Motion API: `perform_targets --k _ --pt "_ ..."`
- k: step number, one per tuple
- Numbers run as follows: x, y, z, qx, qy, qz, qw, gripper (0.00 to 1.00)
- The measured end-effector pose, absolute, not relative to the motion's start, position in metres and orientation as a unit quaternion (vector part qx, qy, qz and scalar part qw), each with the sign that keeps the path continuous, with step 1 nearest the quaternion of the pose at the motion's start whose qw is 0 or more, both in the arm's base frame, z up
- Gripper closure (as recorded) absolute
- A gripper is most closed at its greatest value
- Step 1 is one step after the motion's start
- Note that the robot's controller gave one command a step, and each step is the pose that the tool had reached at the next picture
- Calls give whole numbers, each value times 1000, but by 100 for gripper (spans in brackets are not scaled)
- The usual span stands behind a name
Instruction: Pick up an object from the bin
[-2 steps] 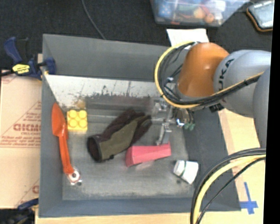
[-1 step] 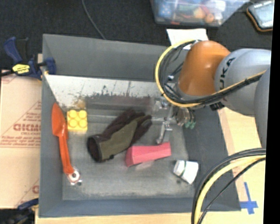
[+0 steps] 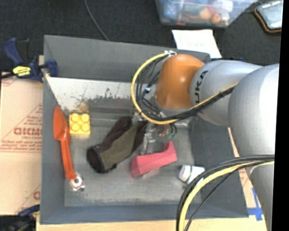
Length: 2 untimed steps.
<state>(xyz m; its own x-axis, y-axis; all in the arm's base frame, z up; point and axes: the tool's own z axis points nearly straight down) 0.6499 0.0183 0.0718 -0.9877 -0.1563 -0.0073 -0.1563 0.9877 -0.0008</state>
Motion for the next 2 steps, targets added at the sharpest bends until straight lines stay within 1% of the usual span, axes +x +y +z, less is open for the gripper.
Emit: perform_targets --k 1,2 --pt "653 32 141 -106 994 -1 4 0" --pt "650 18 79 -82 997 0 3 0"
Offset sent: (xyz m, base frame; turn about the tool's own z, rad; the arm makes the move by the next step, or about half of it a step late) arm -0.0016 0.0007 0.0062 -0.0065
